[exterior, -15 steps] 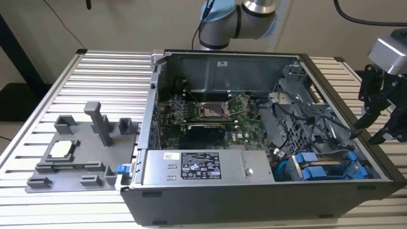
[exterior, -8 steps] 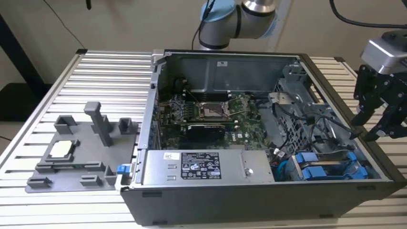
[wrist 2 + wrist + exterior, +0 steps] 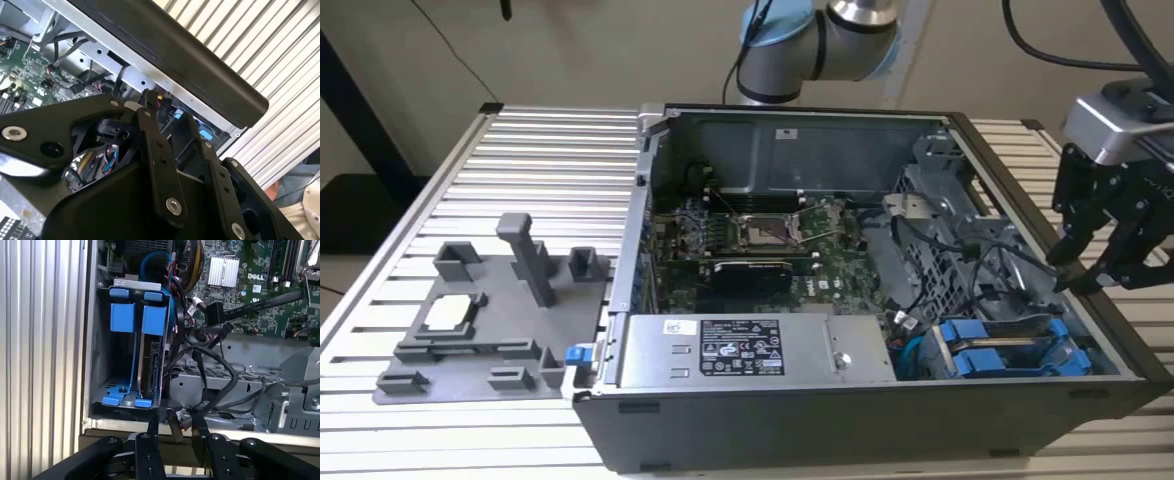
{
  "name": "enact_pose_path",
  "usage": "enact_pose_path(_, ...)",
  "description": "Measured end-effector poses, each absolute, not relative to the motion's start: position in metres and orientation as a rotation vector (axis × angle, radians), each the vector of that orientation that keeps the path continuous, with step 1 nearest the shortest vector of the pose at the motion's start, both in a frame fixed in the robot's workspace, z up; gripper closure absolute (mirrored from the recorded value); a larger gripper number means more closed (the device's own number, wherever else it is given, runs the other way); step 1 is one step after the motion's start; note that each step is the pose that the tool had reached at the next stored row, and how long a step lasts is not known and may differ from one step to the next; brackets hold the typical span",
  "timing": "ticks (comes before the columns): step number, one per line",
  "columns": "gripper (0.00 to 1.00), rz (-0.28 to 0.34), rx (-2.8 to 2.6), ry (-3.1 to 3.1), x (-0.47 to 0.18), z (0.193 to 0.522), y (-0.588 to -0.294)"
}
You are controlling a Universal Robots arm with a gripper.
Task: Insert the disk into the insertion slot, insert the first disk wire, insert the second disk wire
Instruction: 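Insert the first disk wire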
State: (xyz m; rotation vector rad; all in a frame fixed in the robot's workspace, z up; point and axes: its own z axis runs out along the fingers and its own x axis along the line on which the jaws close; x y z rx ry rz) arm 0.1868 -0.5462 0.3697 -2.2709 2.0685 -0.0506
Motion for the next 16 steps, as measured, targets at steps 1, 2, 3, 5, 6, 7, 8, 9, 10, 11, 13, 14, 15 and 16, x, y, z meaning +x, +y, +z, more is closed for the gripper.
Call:
enact_pose_path(1, 0.60, -0.051, -2.273, 2.070, 0.1870, 0.3695, -0.5461)
enact_pose_path(2, 0.60, -0.050, -2.274, 2.069, 0.1870, 0.3695, -0.5461)
enact_pose_path(3, 0.60, -0.050, -2.273, 2.069, 0.1870, 0.3695, -0.5461)
enact_pose_path(5, 0.60, -0.049, -2.273, 2.069, 0.1870, 0.3693, -0.5461)
enact_pose_path(6, 0.60, -0.049, -2.273, 2.068, 0.1871, 0.3694, -0.5461)
enact_pose_path(7, 0.62, -0.048, -2.273, 2.068, 0.1871, 0.3694, -0.5461)
enact_pose_path(8, 0.62, -0.048, -2.273, 2.068, 0.1871, 0.3693, -0.5461)
enact_pose_path(9, 0.69, -0.048, -2.273, 2.068, 0.1871, 0.3694, -0.5461)
enact_pose_path(10, 0.75, -0.048, -2.273, 2.068, 0.1871, 0.3694, -0.5461)
enact_pose_path(11, 0.75, -0.047, -2.272, 2.068, 0.1871, 0.3693, -0.5461)
enact_pose_path(13, 0.82, -0.047, -2.272, 2.067, 0.1871, 0.3693, -0.5461)
enact_pose_path(14, 0.82, -0.046, -2.272, 2.067, 0.1871, 0.3693, -0.5461)
enact_pose_path(15, 0.82, -0.046, -2.272, 2.067, 0.1871, 0.3693, -0.5461)
enact_pose_path(16, 0.82, -0.046, -2.272, 2.067, 0.1871, 0.3693, -0.5461)
